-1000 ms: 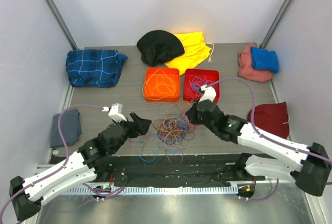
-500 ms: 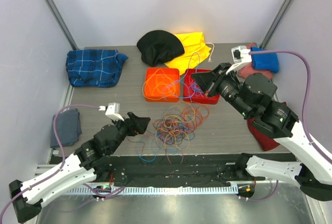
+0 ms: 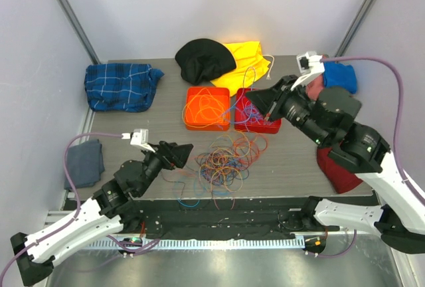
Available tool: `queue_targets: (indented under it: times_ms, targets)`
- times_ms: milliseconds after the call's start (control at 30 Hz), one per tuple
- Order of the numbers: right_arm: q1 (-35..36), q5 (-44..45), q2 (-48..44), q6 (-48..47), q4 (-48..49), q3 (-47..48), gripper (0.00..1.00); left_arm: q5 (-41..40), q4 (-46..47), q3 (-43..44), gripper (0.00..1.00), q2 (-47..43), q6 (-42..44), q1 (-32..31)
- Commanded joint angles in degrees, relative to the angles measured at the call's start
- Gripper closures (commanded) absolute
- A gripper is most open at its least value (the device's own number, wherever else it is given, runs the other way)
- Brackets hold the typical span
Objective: Untangle the cables
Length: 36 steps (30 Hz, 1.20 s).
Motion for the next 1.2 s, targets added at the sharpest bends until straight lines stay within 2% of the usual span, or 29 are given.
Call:
queue_targets:
  times_ms: [0,100,233,367,467,633,900,1000,1033,1167]
  targets:
    - [0.37,-4.23,0.97,-1.21,1.34,6.64,0.99,3.52,14.81,1.44,0.14,2.39,4.27,0.21]
    - [0.38,-6.08,1.32,0.63,2.74,5.06,0.99,6.34,25.45,1.35,0.13,7.57,6.29,0.12]
    - [0.38,-9.42,1.23,2.65,5.47,3.47,0.99,12.04,39.59,1.35,0.12,18.72,7.78,0.04]
    - [0.38,-11.97,1.50,4.06,6.87,3.56,0.99,16.88,58.20,2.05,0.12,33.64,9.28,-1.72]
    - [0.38,-12.76,1.85,4.59,6.70,4.26,0.99,19.52,66.57,3.28,0.11,40.86,10.16,-2.95]
    - [0.46,-13.12,1.41,4.41,6.00,3.92,0.99,22.60,72.05,5.66,0.10,48.09,10.69,-4.71]
    - [0.46,-13.47,0.36,5.29,7.49,1.10,0.99,21.29,76.54,10.75,0.10,59.26,9.63,-5.94]
    - [0.46,-13.47,-0.26,5.47,7.41,0.92,0.99,19.36,76.45,12.07,0.20,62.42,8.93,-5.85]
    - [0.46,-13.47,-0.43,5.47,7.32,0.84,0.99,19.00,76.45,12.34,0.28,63.21,8.41,-5.85]
    - [0.38,-13.47,-1.23,5.64,7.14,0.92,0.99,17.95,76.54,12.78,0.46,64.97,8.22,-5.77]
